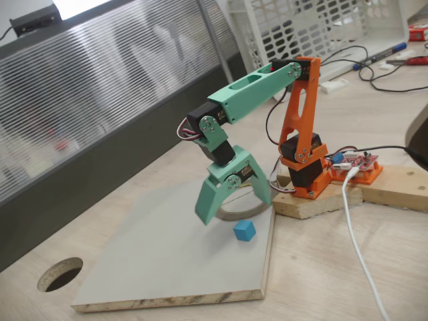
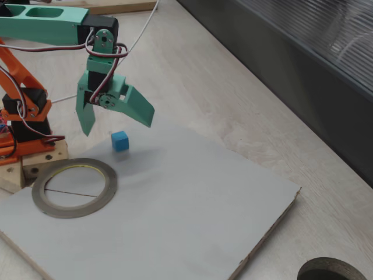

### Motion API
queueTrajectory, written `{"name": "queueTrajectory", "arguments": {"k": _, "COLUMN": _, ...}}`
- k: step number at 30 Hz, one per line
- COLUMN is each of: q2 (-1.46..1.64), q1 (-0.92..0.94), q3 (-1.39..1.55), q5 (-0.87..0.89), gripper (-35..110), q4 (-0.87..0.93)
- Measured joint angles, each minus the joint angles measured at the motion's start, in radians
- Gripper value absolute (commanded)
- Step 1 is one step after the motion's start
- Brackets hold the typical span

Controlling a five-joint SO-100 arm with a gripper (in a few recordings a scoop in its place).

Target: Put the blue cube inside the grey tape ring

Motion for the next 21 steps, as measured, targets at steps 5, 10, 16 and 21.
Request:
{"name": "queueTrajectory", "arguments": {"k": 5, "q2": -0.037, "q1": 0.000, "q3": 0.069, "q5": 0.000, "gripper": 105, "q4": -0.170}}
{"name": "queueTrajectory", "arguments": {"k": 10, "q2": -0.091, "q1": 0.000, "q3": 0.109, "q5": 0.000, "gripper": 105, "q4": -0.206}}
{"name": "queueTrajectory", "arguments": {"k": 16, "q2": -0.095, "q1": 0.000, "q3": 0.110, "q5": 0.000, "gripper": 105, "q4": -0.207}}
{"name": "queueTrajectory", "arguments": {"k": 21, "q2": -0.095, "q1": 0.000, "q3": 0.110, "q5": 0.000, "gripper": 105, "q4": -0.207}}
